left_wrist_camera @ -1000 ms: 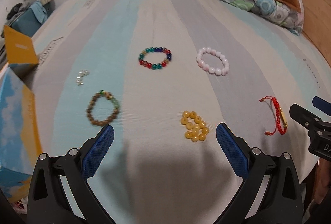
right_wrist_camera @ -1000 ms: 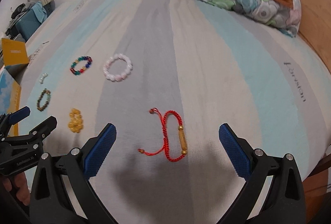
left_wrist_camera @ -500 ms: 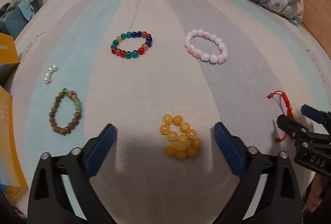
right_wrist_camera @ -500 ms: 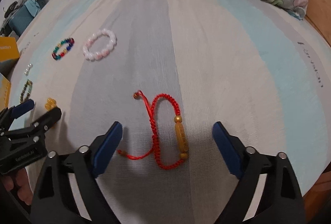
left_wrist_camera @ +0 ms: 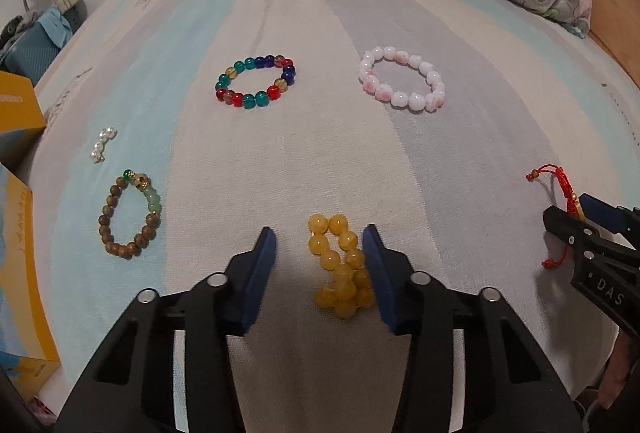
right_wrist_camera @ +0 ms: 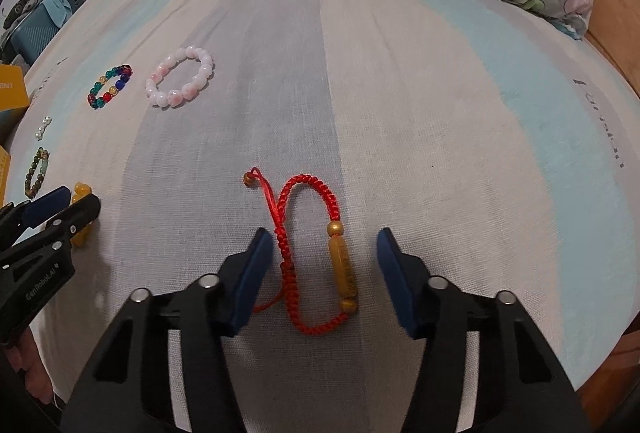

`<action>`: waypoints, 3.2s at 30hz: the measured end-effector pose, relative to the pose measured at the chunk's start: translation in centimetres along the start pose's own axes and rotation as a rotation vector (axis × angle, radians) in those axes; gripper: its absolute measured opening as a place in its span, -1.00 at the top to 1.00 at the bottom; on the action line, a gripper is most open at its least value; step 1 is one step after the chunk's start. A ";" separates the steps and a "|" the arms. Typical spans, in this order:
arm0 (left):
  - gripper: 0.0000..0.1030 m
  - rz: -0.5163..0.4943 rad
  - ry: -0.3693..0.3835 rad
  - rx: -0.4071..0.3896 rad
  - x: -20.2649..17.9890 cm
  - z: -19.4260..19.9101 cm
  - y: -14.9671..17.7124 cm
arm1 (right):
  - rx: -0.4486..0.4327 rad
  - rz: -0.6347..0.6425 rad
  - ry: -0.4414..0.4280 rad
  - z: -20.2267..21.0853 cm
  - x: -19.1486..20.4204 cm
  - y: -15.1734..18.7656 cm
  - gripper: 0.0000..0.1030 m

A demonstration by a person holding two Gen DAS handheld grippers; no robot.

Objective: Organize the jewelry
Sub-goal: 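Grasp the red braided gold-bar bracelet with the right tool while the left grasps the yellow beads, then carry the red cord bracelet and yellow beads over to the white box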

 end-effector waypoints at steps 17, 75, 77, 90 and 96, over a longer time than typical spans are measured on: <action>0.82 -0.011 0.056 -0.013 -0.2 1.5 1.0 | -0.035 -0.064 -0.052 1.0 -1.2 -0.6 0.86; 0.82 0.070 -0.023 -0.207 12.1 19.0 -0.2 | -0.159 0.093 -0.193 16.1 13.4 -3.8 0.86; 0.82 0.083 -0.036 -0.209 13.5 19.6 0.4 | -0.156 0.110 -0.206 16.5 15.3 -3.6 0.86; 0.82 0.214 -0.129 -0.203 24.2 23.1 7.1 | -0.144 0.249 -0.315 19.0 28.8 -0.3 0.86; 0.82 0.291 -0.169 -0.190 29.6 24.4 11.4 | -0.153 0.328 -0.395 20.8 36.1 2.5 0.86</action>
Point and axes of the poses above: each gripper's, at about its wrist camera, not at the fingertips, and z roughly against the way its jaws point, x to its left, y to its underside, the point moved 10 cm from there along -z, roughly the way its jaws point, and after that the axes turned 12 degrees about -z, right-handed, at the moved point
